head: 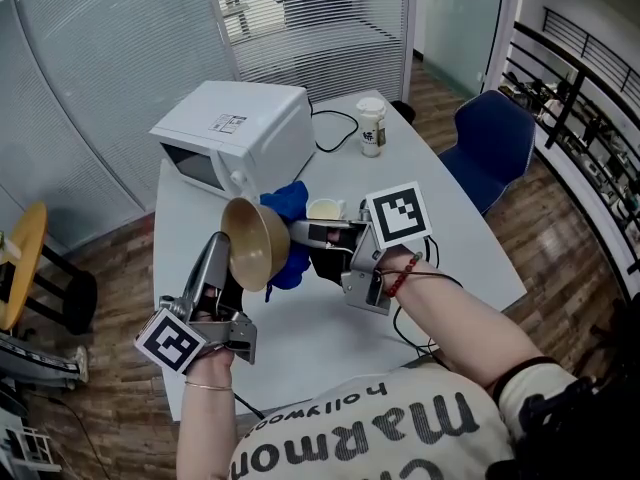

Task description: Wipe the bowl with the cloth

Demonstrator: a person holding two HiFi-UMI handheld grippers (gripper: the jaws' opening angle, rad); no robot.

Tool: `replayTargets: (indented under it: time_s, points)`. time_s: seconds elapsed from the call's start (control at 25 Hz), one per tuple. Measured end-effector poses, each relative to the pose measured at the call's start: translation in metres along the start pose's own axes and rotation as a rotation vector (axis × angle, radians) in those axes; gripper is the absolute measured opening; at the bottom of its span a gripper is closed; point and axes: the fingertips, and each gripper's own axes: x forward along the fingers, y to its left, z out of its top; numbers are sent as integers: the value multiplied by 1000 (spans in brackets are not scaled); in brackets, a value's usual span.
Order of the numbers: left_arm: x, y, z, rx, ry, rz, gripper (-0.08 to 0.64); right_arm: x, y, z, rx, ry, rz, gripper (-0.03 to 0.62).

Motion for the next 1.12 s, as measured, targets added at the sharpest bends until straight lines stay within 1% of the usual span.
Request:
replayTargets:
  time_s: [0.2,0.4,0.76,0.88,1.04,1.12]
  points:
    - [-7,10,1,8,-11,35,9,-5,1,0,13,-12,17,92]
    - [-11,19,3,7,-18,60,9,-6,5,2,-17,-9,19,92]
    - [-18,30,0,13,-23,109,11,-12,11,3,2,-27,50,92]
    - [-21,35,-3,-3,-34,126,11,-15,12,3,6,-30,56,92]
    - [-33,51,-6,-24,-50,180,6,-20,14,5,39,-60,92,92]
    - [-44,61,-5,-51,-73,204,6,-23,14,8,38,-76,94,92]
